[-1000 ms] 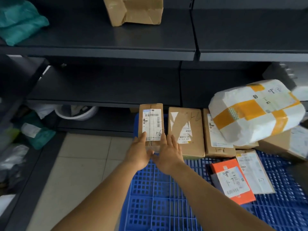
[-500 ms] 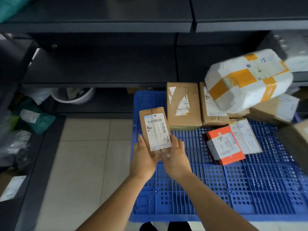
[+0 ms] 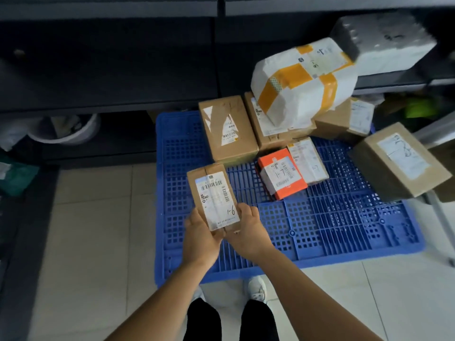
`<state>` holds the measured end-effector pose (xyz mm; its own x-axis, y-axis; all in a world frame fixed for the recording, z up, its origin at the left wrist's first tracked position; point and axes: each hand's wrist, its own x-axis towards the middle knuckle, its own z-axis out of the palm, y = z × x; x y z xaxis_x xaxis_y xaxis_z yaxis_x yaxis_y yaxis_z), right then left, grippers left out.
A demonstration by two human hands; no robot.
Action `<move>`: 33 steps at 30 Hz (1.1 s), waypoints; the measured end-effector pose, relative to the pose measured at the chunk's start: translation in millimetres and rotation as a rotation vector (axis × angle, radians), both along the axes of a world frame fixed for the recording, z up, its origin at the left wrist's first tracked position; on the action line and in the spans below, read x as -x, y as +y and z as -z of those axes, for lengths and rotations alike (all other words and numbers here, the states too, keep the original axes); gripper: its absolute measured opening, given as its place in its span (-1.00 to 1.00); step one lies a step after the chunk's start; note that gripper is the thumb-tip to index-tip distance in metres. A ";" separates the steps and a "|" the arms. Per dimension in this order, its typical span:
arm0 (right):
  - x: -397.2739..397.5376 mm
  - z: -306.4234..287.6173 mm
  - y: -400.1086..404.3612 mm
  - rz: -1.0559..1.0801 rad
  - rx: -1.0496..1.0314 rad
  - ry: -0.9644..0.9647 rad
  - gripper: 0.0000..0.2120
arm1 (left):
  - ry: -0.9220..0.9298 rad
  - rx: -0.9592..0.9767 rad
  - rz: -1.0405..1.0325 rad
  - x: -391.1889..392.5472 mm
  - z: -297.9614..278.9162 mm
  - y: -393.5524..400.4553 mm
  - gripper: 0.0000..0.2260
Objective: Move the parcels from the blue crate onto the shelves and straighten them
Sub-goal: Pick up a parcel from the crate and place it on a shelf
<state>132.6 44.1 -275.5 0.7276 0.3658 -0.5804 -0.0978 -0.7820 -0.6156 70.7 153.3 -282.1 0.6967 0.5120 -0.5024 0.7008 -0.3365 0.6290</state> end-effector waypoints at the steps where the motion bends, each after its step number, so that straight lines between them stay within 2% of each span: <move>1: -3.2 0.8 -6.8 -0.013 -0.009 0.016 -0.44 | 0.008 -0.005 -0.018 -2.0 -1.1 -5.0 -0.43; 3: -15.0 3.9 -22.3 -0.029 0.007 0.009 -0.36 | 0.005 -0.010 -0.035 -9.1 -3.9 -16.3 -0.39; 7: -56.7 9.2 -56.2 0.013 0.137 -0.129 -0.13 | 0.002 0.002 -0.068 -23.4 -2.7 -40.4 -0.34; 11: -100.0 17.7 -77.7 0.043 0.290 -0.112 -0.03 | 0.035 -0.004 -0.102 -32.9 2.5 -54.1 -0.36; 18: -122.1 40.8 -86.7 0.054 0.279 -0.074 0.08 | 0.119 0.074 -0.130 -40.3 6.1 -55.7 -0.32; 21: -121.3 46.7 -83.8 0.068 0.194 -0.008 0.02 | 0.107 0.118 -0.138 -43.5 9.9 -53.3 -0.37; 26: -127.4 62.1 -79.7 0.260 0.031 0.122 -0.21 | 0.079 0.234 -0.164 -45.6 13.7 -49.2 -0.42; 33: -112.5 58.4 -91.7 0.188 -0.100 0.147 -0.68 | 0.039 0.340 -0.204 -26.3 -0.3 -48.8 -0.52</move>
